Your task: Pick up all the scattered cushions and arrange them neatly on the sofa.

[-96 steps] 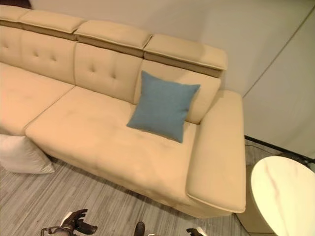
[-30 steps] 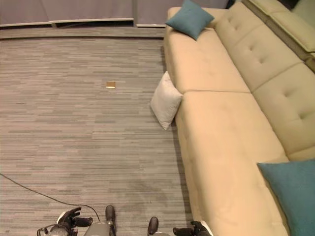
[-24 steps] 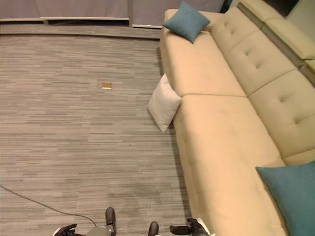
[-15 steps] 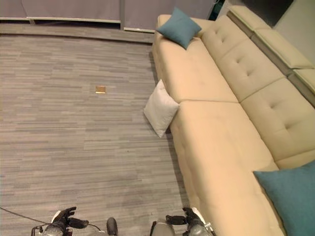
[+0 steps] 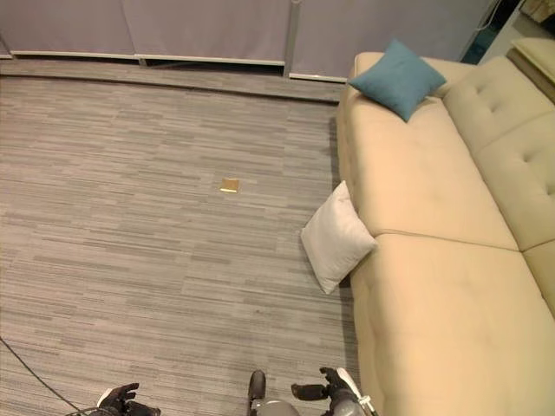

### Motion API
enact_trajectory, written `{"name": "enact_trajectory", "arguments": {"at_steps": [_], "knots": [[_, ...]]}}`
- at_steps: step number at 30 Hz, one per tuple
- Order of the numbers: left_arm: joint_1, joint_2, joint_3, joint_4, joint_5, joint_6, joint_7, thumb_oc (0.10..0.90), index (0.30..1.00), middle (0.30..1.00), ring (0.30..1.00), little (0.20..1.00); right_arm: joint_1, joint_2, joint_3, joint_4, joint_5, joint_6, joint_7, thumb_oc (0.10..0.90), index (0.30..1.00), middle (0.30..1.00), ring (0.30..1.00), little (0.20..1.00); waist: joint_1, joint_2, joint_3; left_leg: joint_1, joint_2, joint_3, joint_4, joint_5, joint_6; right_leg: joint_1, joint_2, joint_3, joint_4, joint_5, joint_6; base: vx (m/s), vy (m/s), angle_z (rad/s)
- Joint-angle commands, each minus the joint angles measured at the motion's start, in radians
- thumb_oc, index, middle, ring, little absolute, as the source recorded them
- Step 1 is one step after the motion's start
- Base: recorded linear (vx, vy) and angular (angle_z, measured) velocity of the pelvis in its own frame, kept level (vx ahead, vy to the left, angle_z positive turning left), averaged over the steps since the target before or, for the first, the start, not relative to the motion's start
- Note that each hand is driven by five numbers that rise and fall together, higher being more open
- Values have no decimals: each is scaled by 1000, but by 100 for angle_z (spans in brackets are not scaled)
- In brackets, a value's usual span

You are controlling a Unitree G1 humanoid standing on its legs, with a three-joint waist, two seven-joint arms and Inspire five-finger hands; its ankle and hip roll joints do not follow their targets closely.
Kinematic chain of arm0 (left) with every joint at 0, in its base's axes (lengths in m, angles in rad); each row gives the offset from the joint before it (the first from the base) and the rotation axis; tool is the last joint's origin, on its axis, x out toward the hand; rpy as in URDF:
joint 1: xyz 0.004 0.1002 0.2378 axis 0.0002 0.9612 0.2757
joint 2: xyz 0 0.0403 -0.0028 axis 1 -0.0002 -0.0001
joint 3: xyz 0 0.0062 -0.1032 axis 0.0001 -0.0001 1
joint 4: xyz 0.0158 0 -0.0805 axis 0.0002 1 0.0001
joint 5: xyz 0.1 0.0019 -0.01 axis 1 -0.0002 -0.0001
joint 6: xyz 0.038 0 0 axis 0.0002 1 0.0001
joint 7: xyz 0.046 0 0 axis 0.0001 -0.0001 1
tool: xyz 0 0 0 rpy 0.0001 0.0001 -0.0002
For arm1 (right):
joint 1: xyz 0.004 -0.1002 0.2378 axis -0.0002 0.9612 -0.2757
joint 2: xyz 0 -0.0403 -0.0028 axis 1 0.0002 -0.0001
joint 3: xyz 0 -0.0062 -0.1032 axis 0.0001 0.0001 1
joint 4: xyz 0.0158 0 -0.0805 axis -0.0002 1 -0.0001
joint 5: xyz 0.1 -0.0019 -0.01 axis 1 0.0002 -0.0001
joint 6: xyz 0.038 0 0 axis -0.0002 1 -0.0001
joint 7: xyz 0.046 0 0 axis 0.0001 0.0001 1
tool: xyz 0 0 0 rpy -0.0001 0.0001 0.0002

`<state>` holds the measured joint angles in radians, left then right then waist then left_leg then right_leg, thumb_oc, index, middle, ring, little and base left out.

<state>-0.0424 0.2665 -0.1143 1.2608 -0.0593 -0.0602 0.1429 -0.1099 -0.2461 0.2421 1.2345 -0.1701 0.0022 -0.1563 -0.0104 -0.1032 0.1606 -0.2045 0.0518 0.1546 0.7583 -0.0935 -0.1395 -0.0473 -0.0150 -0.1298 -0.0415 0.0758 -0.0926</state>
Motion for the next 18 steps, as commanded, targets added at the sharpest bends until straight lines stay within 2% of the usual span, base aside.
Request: {"name": "enact_trajectory", "arguments": {"at_steps": [1,2,3,4,5,6,7,10,12,13,14,16,17,18], "knots": [[-44,53,-22,-29,-11,-20,4,800,900,900,900,900,39,-57,28,17,37,14,-23,800,900,900,900,900,-24,-31,11,52,-14,45,-424,-10,92,42,-42,-23,26,-74,166,200,30,-15],[-44,54,-22,-29,-11,-20,4,800,900,900,900,900,39,-57,29,17,37,14,-23,800,900,900,900,900,-26,-34,8,51,-18,44,-431,-4,93,39,-45,-23,26,-74,166,317,66,-8],[-39,57,-18,-25,-9,-22,5,800,900,900,900,900,40,-55,32,17,36,11,-25,800,900,900,900,900,-17,-26,6,39,-16,22,-523,41,90,52,-33,-11,14,-82,170,345,127,-34],[-28,60,-12,-14,-11,-24,5,800,900,900,900,900,39,-52,42,13,34,7,-28,800,900,900,900,900,11,-9,7,17,-8,-47,-669,140,72,94,-5,21,-1,-104,169,450,174,-24],[-23,59,-9,-10,-11,-23,6,800,900,900,900,900,37,-52,43,12,31,6,-31,800,900,900,900,900,20,-2,5,-3,-5,-74,-710,174,66,104,8,36,-4,-112,167,334,135,-29],[-23,59,-9,-10,-11,-23,6,800,900,900,900,900,38,-52,43,12,31,6,-31,800,900,900,900,900,20,-3,7,3,-7,-74,-715,176,65,108,6,36,-4,-113,167,327,149,-33],[-8,56,-4,6,-9,-19,4,800,900,900,900,900,38,-48,43,13,21,4,-34,800,900,900,900,900,33,1,1,-7,-6,-102,-764,197,62,133,16,63,-8,-131,169,346,165,-71],[11,54,3,20,5,-14,1,800,900,900,900,900,43,-37,45,18,8,4,-34,800,900,900,900,900,38,2,-13,22,-12,-99,-775,197,71,150,11,81,8,-150,172,287,168,-79],[20,57,8,25,12,-10,-1,800,900,900,900,900,39,-19,48,13,5,5,-28,800,900,900,900,900,48,-2,-16,43,-24,-74,-764,173,92,131,-9,97,112,-159,192,296,234,-45],[20,57,8,25,12,-10,-1,800,900,900,900,900,39,-19,48,13,5,5,-28,800,900,900,900,900,50,-3,-15,44,-24,-72,-765,173,93,130,-10,100,114,-160,193,162,129,-26],[21,60,8,24,15,-10,-3,800,900,900,900,900,34,-13,51,10,-1,6,-24,800,900,900,900,900,54,-2,-14,64,-30,-52,-767,159,103,109,-19,92,181,-145,211,137,119,-33],[18,66,4,13,12,-7,-1,800,900,900,900,900,11,-8,69,-2,-21,9,-21,800,900,900,900,900,49,15,0,106,-26,-30,-776,143,123,26,-43,63,344,-71,243,200,167,-36],[11,69,0,5,10,-10,0,800,900,900,900,900,3,-9,70,-15,-19,5,-22,800,900,900,900,900,42,22,5,133,-25,-15,-787,131,128,-12,-49,48,398,-49,253,150,116,-46],[11,69,0,5,10,-10,0,800,900,900,900,900,3,-9,70,-15,-19,5,-22,800,900,900,900,900,43,22,6,135,-26,-14,-788,131,128,-13,-50,50,402,-51,253,210,186,-45]]}}
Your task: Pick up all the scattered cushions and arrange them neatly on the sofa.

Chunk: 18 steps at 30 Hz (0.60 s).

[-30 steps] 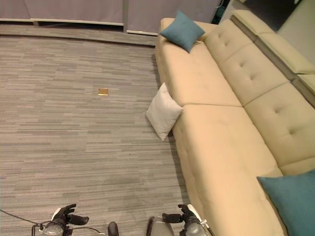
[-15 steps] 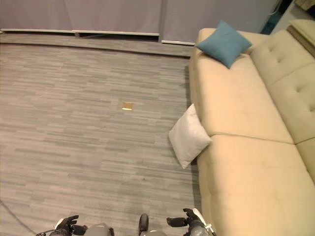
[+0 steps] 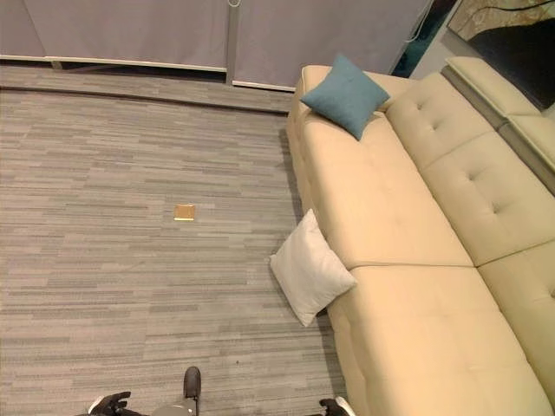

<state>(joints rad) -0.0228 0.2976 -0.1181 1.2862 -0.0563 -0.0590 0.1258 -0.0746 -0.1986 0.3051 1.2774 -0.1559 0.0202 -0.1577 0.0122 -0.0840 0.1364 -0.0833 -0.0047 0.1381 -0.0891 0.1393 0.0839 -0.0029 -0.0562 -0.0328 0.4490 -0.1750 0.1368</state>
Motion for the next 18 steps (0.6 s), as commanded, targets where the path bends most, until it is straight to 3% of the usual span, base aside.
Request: {"name": "enact_trajectory", "arguments": {"at_steps": [1,2,3,4,5,8,13,14,15,16,18], "knots": [[-15,38,5,-26,-6,-13,20,800,900,900,900,900,-46,-57,16,-78,-38,-12,-18,800,900,900,900,900,13,18,40,53,32,24,53,-122,-89,-116,-34,-113,-48,213,20,197,157,-42],[-17,37,4,-28,-11,-13,21,800,900,900,900,900,-52,-58,20,-84,-42,-11,-19,800,900,900,900,900,10,20,41,72,31,35,46,-133,-90,-136,-46,-150,-70,203,11,377,209,-66],[-24,38,3,-32,-14,-13,21,800,900,900,900,900,-60,-65,29,-91,-52,-10,-16,800,900,900,900,900,3,19,42,107,28,57,47,-161,-91,-169,-65,-245,-166,187,-5,380,103,-76],[-24,38,7,-31,-15,-10,20,800,900,900,900,900,-65,-68,33,-94,-59,-7,-13,800,900,900,900,900,4,19,41,133,26,62,43,-187,-95,-176,-77,-287,-209,176,4,249,57,-86],[-25,38,8,-31,-15,-10,19,800,900,900,900,900,-66,-69,32,-95,-59,-6,-13,800,900,900,900,900,2,19,46,126,28,68,47,-175,-92,-173,-76,-300,-222,194,-7,209,27,-74],[-23,39,26,-24,-11,-10,18,800,900,900,900,900,-77,-76,38,-92,-82,0,-9,800,900,900,900,900,5,21,40,187,38,106,26,-214,-111,-188,-92,-433,-358,226,30,290,13,-46],[-25,23,14,-21,24,-16,8,800,900,900,900,900,-42,-84,26,-56,-87,5,-9,800,900,900,900,900,-26,1,13,225,-12,110,43,-257,-95,-170,-76,-364,-395,276,13,296,-13,-36],[-28,19,5,-19,31,-16,7,800,900,900,900,900,-30,-86,18,-43,-83,8,-10,800,900,900,900,900,-34,2,8,229,-10,110,59,-274,-100,-163,-78,-367,-396,274,7,395,-99,37],[-28,10,-9,-16,48,-19,1,800,900,900,900,900,-7,-89,5,-25,-80,9,-11,800,900,900,900,900,-48,19,-15,250,19,114,107,-319,-132,-120,-57,-373,-413,236,2,416,-166,50],[-35,2,-24,-26,45,-18,3,800,900,900,900,900,3,-99,-1,-16,-75,11,-18,800,900,900,900,900,-59,2,-7,202,38,124,261,-256,-168,-84,-61,-389,-434,243,-26,364,-190,55],[-48,-3,-31,-40,32,-22,4,800,900,900,900,900,6,-106,-1,-12,-70,13,-20,800,900,900,900,900,-49,-12,5,145,64,118,395,-214,-191,-47,-47,-379,-453,227,-49,177,-159,20]]}}
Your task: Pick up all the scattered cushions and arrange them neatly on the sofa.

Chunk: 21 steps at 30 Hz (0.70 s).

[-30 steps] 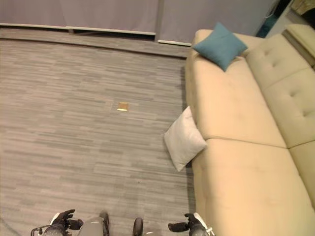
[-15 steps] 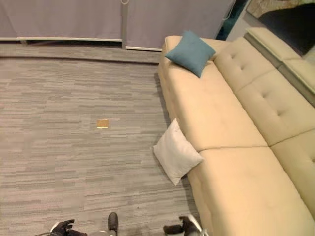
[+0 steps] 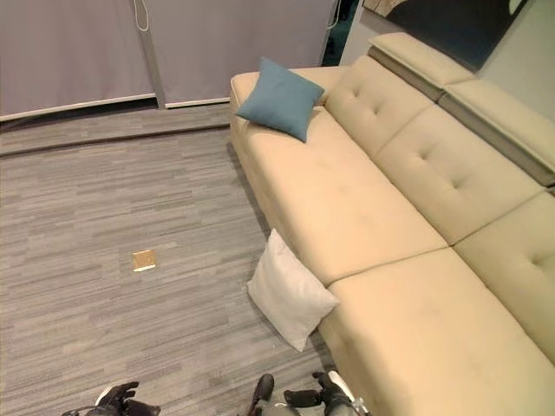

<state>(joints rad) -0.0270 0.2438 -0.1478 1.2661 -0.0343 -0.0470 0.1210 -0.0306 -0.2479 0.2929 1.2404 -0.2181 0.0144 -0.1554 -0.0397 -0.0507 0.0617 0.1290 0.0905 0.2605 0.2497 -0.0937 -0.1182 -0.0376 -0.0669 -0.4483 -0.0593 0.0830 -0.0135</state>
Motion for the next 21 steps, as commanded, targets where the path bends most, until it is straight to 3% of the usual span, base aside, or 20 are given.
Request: {"name": "enact_trajectory", "arguments": {"at_steps": [1,4,6,7,8,9,12,15,19,21], "knots": [[-49,46,-8,-31,-9,-33,9,800,900,900,900,900,-35,-58,8,33,4,21,-24,800,900,900,900,900,14,-60,85,-126,-24,-31,118,31,20,11,-27,58,39,-46,90,219,-83,-30],[-41,44,-16,-20,3,-27,1,800,900,900,900,900,-25,-62,3,39,11,22,-25,800,900,900,900,900,20,-91,75,-156,36,-5,38,4,42,48,-27,105,16,-65,99,295,7,-83],[-33,42,-17,-14,-4,-32,3,800,900,900,900,900,-23,-60,12,37,13,19,-25,800,900,900,900,900,38,-88,74,-194,20,-92,-62,40,37,70,-6,170,21,-95,94,353,137,-64],[-28,37,-16,-7,-16,-32,5,800,900,900,900,900,-27,-61,20,38,9,16,-26,800,900,900,900,900,61,-72,83,-226,15,-180,-138,100,20,96,13,219,30,-115,89,390,290,-103],[-27,35,-17,3,-32,-38,10,800,900,900,900,900,-42,-65,31,36,0,11,-29,800,900,900,900,900,94,-52,89,-268,-10,-345,-207,155,14,112,30,288,67,-147,87,374,320,-124],[-27,30,-14,7,-39,-38,6,800,900,900,900,900,-48,-68,30,34,1,9,-31,800,900,900,900,900,96,-48,88,-256,-8,-358,-211,148,11,114,28,304,86,-160,86,291,281,-142],[-25,29,-14,8,-40,-35,6,800,900,900,900,900,-48,-69,27,30,1,9,-28,800,900,900,900,900,94,-46,83,-247,-7,-353,-199,140,14,114,22,311,103,-164,89,95,116,-134],[-19,39,-15,3,-22,-30,-3,800,900,900,900,900,-48,-64,18,30,-7,14,-21,800,900,900,900,900,87,-36,64,-205,-19,-300,-188,98,40,113,-10,338,147,-180,118,180,310,-35],[-23,68,-5,-13,-24,-33,1,800,900,900,900,900,-90,-48,39,4,-15,18,-20,800,900,900,900,900,98,-26,99,-166,-37,-213,-181,62,93,-30,-52,381,337,-76,182,4,238,-83],[-26,75,-2,-14,-28,-34,3,800,900,900,900,900,-100,-47,42,-3,-15,19,-20,800,900,900,900,900,106,-21,110,-159,-38,-192,-182,56,99,-52,-72,350,355,-64,184,-53,174,-59]]}}
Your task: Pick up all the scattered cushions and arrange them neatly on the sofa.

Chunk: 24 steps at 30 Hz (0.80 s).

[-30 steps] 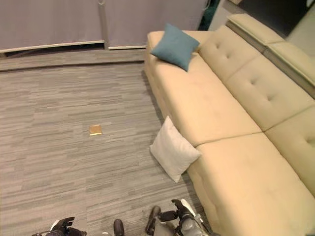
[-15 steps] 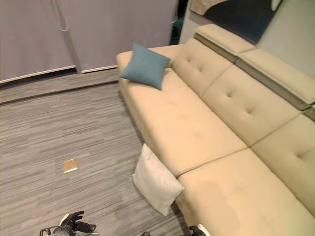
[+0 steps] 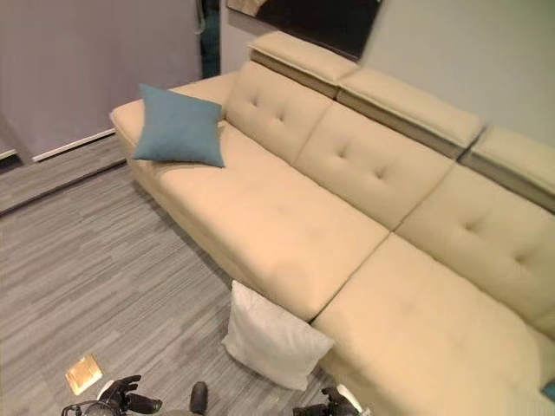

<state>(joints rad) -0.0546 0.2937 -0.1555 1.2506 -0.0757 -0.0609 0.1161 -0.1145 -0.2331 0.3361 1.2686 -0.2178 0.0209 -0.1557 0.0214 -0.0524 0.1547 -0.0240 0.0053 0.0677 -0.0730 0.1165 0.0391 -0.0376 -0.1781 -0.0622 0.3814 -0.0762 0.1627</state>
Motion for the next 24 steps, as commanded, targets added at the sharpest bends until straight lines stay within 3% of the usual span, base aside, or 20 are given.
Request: {"name": "enact_trajectory", "arguments": {"at_steps": [1,2,3,4,5,7,10,11,12,13,16,18,20,24], "knots": [[10,31,18,7,12,-20,8,800,900,900,900,900,-18,-62,-2,-49,-20,7,-19,800,900,900,900,900,56,-11,16,20,46,47,124,-169,-54,-64,-21,-169,-98,98,-6,-25,256,-46],[15,32,23,9,14,-20,7,800,900,900,900,900,-21,-63,1,-52,-25,6,-20,800,900,900,900,900,58,-9,14,34,42,66,117,-173,-54,-60,-33,-225,-123,90,-17,8,177,-110],[15,32,23,9,14,-20,7,800,900,900,900,900,-21,-63,1,-52,-25,7,-20,800,900,900,900,900,58,-8,14,36,43,66,116,-172,-54,-57,-33,-226,-124,90,-17,119,102,-138],[25,35,38,19,18,-16,5,800,900,900,900,900,-27,-69,2,-50,-33,8,-20,800,900,900,900,900,64,-4,8,75,38,97,96,-197,-58,-46,-40,-318,-177,75,-15,199,51,-112],[34,36,47,24,26,-13,1,800,900,900,900,900,-30,-74,10,-54,-35,5,-25,800,900,900,900,900,61,1,3,110,39,124,72,-203,-60,-52,-21,-361,-223,97,-13,221,51,-61],[35,38,55,28,39,-12,-3,800,900,900,900,900,-27,-83,5,-55,-35,6,-23,800,900,900,900,900,53,4,3,136,34,145,54,-208,-61,-57,-13,-386,-264,123,3,181,-34,-53],[24,30,36,24,53,-20,-8,800,900,900,900,900,-14,-95,-4,-49,-26,6,-25,800,900,900,900,900,32,-11,-6,120,16,153,75,-211,-63,-38,8,-353,-329,134,-17,120,-131,-15],[12,20,16,18,58,-22,-7,800,900,900,900,900,-5,-100,-9,-49,-17,2,-30,800,900,900,900,900,14,-16,-7,100,31,161,130,-226,-86,-19,18,-346,-355,128,-29,31,-311,23],[-16,6,-13,0,57,-25,-6,800,900,900,900,900,-3,-115,-16,-53,4,-1,-44,800,900,900,900,900,4,-29,13,9,67,152,302,-202,-132,13,28,-347,-397,123,-49,37,-266,51],[-24,2,-20,-5,54,-26,-5,800,900,900,900,900,-2,-120,-19,-54,10,0,-45,800,900,900,900,900,6,-32,18,-10,71,141,325,-195,-137,24,33,-347,-407,118,-53,-4,-169,72],[-31,-5,-31,-14,47,-26,-3,800,900,900,900,900,0,-126,-22,-52,19,-2,-51,800,900,900,900,900,5,-40,18,-39,71,120,308,-206,-133,40,36,-343,-424,110,-55,31,-9,18],[-27,-7,-36,-15,41,-27,-6,800,900,900,900,900,2,-124,-17,-43,13,-2,-50,800,900,900,900,900,17,-37,11,-36,60,66,221,-195,-124,46,53,-312,-426,104,-51,89,47,-15],[-24,-7,-36,-15,39,-28,-2,800,900,900,900,900,8,-123,-18,-41,12,-4,-55,800,900,900,900,900,21,-36,13,-38,54,42,224,-192,-124,51,58,-300,-422,97,-52,46,29,-30],[-9,0,-27,-3,51,-20,-8,800,900,900,900,900,21,-112,-20,-35,3,1,-50,800,900,900,900,900,23,-26,5,13,51,48,157,-181,-111,61,62,-282,-419,101,-51,75,99,-27]]}}
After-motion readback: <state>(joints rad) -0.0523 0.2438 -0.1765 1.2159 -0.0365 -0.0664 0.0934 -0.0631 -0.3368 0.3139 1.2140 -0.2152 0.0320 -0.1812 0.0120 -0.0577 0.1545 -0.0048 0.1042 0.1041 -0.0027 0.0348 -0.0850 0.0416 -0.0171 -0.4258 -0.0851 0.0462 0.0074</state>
